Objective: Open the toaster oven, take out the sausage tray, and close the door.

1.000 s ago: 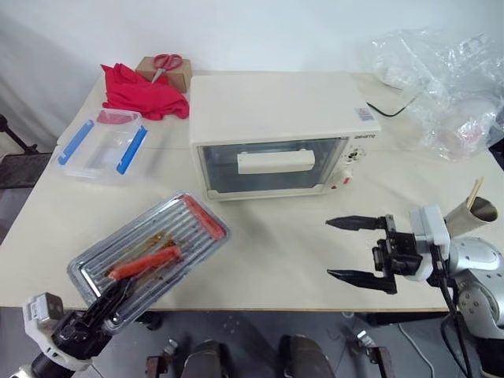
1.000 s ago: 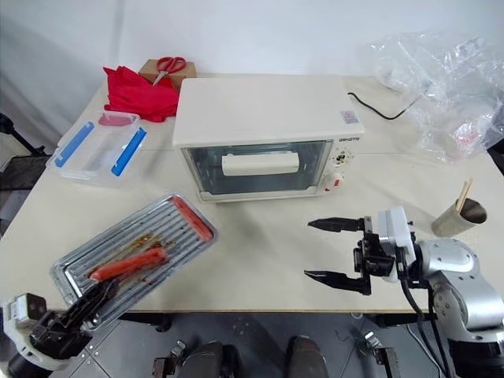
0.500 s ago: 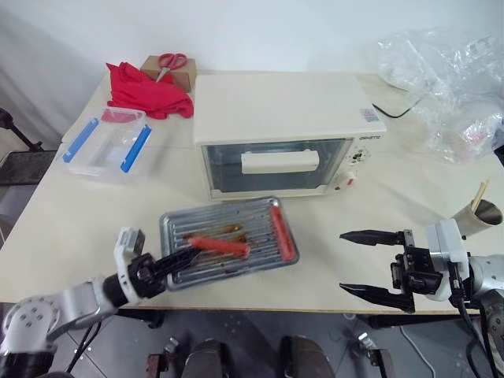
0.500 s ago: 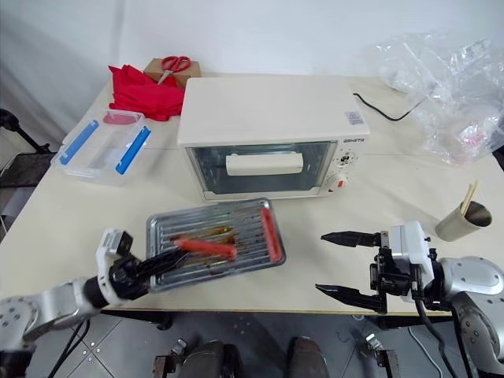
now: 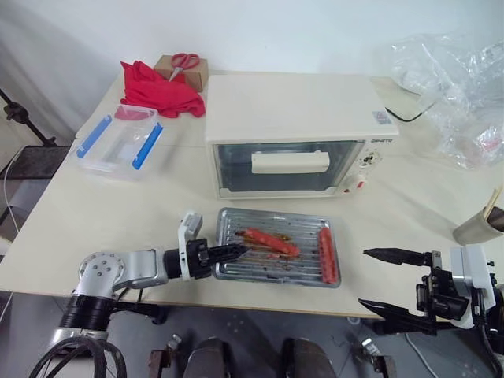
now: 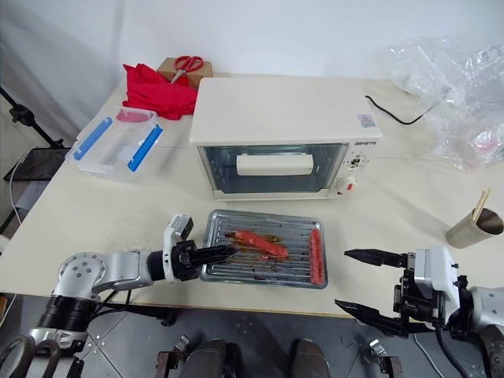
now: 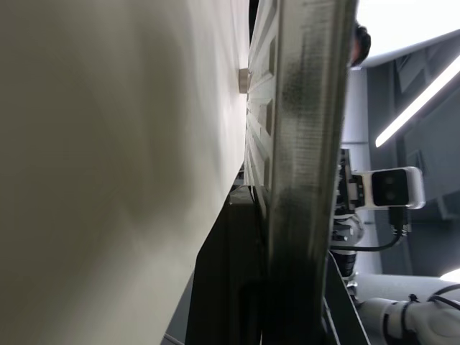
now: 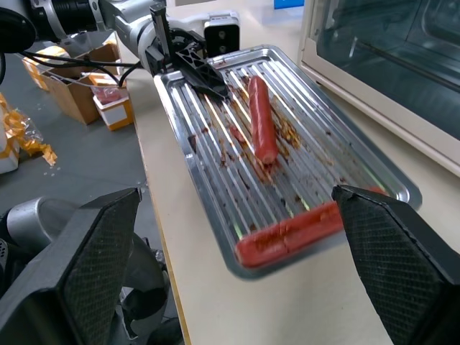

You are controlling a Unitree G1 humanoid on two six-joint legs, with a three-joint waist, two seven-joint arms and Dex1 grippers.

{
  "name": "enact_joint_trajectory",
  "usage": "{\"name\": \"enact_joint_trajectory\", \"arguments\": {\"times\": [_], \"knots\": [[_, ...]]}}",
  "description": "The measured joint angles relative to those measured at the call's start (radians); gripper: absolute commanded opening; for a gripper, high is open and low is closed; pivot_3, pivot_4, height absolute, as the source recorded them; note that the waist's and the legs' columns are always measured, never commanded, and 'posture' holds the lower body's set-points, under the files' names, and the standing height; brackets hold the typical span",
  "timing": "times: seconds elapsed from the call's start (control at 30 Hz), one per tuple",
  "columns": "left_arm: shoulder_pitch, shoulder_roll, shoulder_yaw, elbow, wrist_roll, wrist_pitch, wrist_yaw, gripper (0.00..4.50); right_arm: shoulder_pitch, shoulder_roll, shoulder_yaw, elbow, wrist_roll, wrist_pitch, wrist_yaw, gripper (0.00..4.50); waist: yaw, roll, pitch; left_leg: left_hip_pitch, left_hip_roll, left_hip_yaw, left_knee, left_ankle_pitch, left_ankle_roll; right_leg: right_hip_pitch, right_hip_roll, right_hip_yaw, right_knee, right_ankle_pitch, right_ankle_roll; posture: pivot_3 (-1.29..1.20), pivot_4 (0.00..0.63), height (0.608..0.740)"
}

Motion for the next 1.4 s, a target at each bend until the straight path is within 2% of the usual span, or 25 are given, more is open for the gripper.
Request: {"name": "enact_joint_trajectory", "arguments": {"times": [0.17, 0.3, 0.53, 0.67, 0.9, 1.1, 1.13, 1.3, 1.4], "knots": [[-0.049, -0.104, 0.002, 0.027, 0.096, -0.002, 0.017, 0.0, 0.019, 0.004, 0.0, -0.004, -0.002, -0.013, -0.015, 4.46, 0.022, 0.004, -0.003, 0.001, -0.005, -0.003, 0.0, 0.001, 0.002, 0.004, -0.002, 0.001, -0.004, 0.0, 0.001, 0.0, 0.15, 0.74], [-0.083, -0.172, 0.021, 0.063, 0.148, 0.008, 0.04, 0.0, 0.039, 0.004, -0.011, -0.009, -0.002, -0.016, -0.018, 4.46, 0.029, 0.007, -0.004, 0.005, -0.009, -0.014, 0.0, 0.001, 0.003, 0.015, -0.003, 0.002, -0.009, 0.0, 0.001, 0.0, 0.15, 0.74], [-0.118, -0.239, 0.046, 0.071, 0.232, 0.049, 0.08, 0.0, 0.056, 0.004, -0.039, -0.009, -0.002, -0.017, -0.019, 4.46, 0.038, 0.011, -0.007, 0.005, -0.012, -0.021, 0.0, 0.001, 0.004, 0.022, -0.003, 0.003, -0.013, 0.0, 0.001, 0.0, 0.15, 0.74], [-0.118, -0.255, 0.066, 0.067, 0.283, 0.059, 0.091, 0.9, 0.068, 0.004, -0.043, -0.013, -0.002, -0.017, -0.019, 4.5, 0.037, 0.012, -0.008, 0.006, -0.012, -0.022, 0.0, 0.001, 0.005, 0.024, -0.003, 0.002, -0.015, 0.0, 0.001, 0.0, 0.15, 0.74], [-0.091, -0.254, 0.089, 0.015, 0.345, 0.093, 0.08, 2.96, 0.086, 0.006, -0.048, -0.02, -0.002, -0.025, -0.02, 4.5, 0.017, 0.012, -0.007, 0.006, -0.011, -0.022, -0.002, 0.001, 0.005, 0.023, -0.002, 0.001, -0.015, 0.0, 0.001, 0.0, 0.15, 0.74], [-0.051, -0.171, 0.088, -0.107, 0.388, 0.08, -0.056, 4.44, 0.083, 0.007, -0.048, -0.019, -0.003, -0.035, -0.019, 4.5, -0.001, 0.009, -0.006, 0.005, -0.009, -0.021, -0.003, 0.001, 0.003, 0.022, -0.001, 0.001, -0.015, 0.0, 0.001, 0.0, 0.15, 0.74], [-0.048, -0.163, 0.087, -0.114, 0.392, 0.078, -0.068, 4.47, 0.083, 0.007, -0.048, -0.019, -0.003, -0.035, -0.019, 4.5, -0.005, 0.009, -0.006, 0.005, -0.009, -0.021, -0.003, 0.002, 0.003, 0.022, -0.001, 0.001, -0.015, 0.0, 0.001, 0.0, 0.15, 0.74], [0.071, 0.091, 0.081, -0.3, 0.481, 0.018, -0.297, 4.47, 0.075, 0.007, -0.036, 0.009, -0.017, -0.053, 0.002, 4.5, -0.032, 0.006, -0.003, 0.004, -0.003, -0.018, -0.005, 0.003, -0.002, 0.015, 0.003, 0.001, -0.013, 0.0, 0.001, 0.0, 0.15, 0.74], [0.198, 0.142, 0.135, -0.374, 0.589, -0.188, -0.466, 4.47, 0.017, 0.01, -0.027, 0.061, -0.038, -0.092, 0.011, 4.5, -0.035, 0.007, -0.003, 0.003, -0.003, -0.016, -0.005, 0.003, -0.002, 0.014, 0.003, 0.001, -0.013, 0.0, 0.0, 0.0, 0.15, 0.74]]}}
